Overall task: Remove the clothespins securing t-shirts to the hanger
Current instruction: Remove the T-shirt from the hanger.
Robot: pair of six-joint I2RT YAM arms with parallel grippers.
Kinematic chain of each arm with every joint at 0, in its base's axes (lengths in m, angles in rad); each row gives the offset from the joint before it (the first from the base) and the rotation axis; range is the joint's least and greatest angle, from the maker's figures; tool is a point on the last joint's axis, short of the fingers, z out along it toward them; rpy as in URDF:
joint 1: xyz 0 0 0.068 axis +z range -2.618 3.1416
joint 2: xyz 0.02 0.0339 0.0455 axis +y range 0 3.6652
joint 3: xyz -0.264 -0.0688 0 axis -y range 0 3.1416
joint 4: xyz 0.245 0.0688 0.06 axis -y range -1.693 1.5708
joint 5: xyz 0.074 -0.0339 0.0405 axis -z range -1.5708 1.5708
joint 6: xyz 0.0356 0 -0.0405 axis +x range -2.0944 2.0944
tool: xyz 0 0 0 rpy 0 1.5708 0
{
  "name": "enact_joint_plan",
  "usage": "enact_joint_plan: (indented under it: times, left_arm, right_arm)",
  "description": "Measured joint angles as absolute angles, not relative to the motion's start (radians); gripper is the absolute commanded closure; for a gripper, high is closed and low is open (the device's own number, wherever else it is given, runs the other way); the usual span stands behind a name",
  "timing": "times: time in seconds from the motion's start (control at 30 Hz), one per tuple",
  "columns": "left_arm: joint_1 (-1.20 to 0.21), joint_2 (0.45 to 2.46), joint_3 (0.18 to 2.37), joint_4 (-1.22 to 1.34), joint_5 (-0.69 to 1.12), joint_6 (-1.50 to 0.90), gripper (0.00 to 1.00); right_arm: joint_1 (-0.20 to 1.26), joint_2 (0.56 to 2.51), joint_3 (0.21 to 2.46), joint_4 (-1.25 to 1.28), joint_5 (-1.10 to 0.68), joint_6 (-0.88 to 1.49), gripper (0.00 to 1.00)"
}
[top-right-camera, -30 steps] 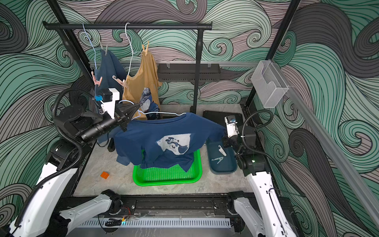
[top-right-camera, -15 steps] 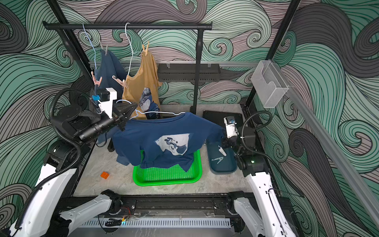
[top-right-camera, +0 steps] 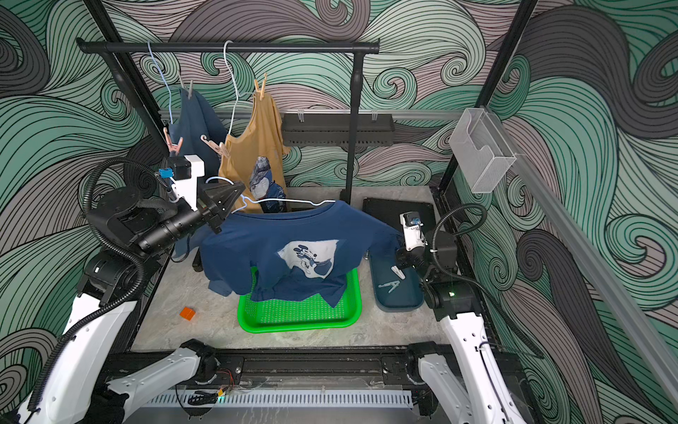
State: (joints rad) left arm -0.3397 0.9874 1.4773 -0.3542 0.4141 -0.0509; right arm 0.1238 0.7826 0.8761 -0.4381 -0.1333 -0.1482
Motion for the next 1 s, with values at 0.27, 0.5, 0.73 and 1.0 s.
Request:
enact_joint_plan:
  times: [0.27, 0.5, 0.73, 1.0]
  left_arm:
    - [-0.332, 0.993, 1.481, -0.263, 0.415, -0.106, 1.00]
    - [-0.329, 1.006, 1.509, -0.265, 0.423, -0.111, 1.00]
    - [-0.322, 1.014, 1.509, -0.263, 0.432, -0.129, 1.00]
    - [-0.313, 1.031, 1.507, -0.231, 0.459, -0.185, 1.00]
  right_arm:
    - [0.125, 0.802, 1.014, -0.448, -0.144, -0.147, 1.00]
    - [0.130, 0.787, 0.937, -0.454, -0.143, -0.149, 1.00]
    - [0.130, 0.768, 0.889, -0.448, -0.160, -0.147, 1.00]
    - [0.144, 0.767, 0.862, -0.446, -0.195, -0.118, 1.00]
